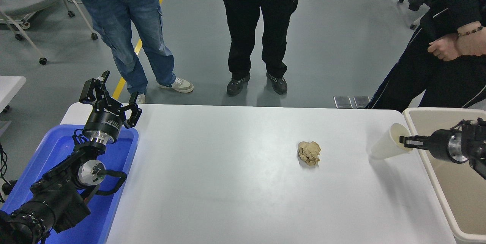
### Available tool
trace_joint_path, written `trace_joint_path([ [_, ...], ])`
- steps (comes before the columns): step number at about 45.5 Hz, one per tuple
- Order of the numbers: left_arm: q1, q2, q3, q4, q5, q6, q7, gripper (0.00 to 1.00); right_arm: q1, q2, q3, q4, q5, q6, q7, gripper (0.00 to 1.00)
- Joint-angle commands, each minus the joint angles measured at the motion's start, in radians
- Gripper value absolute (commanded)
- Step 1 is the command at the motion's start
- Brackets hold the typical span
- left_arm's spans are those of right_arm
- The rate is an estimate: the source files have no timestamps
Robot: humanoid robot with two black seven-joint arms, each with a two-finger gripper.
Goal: Dispose of the paper cup in the dustbin
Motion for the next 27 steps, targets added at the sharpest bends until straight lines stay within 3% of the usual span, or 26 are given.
trace_joint_path([
  [1, -0.001, 0.000, 0.000, 0.000, 0.000, 0.000, 0.000, 1.00, 0.058, -0.113, 0.046, 0.101, 0.043, 0.020, 0.050, 0.00],
  [15, 0.001, 0.000, 0.000, 0.000, 0.000, 0.000, 0.000, 1.00, 0.250, -0.363, 0.184, 0.370, 0.072, 0.121, 0.052, 0.00],
  [27, -0.001, 0.000, 0.000, 0.000, 0.000, 0.000, 0.000, 1.00, 0.365, -0.457, 0.198, 0.388, 0.072, 0.205, 0.050, 0.00],
])
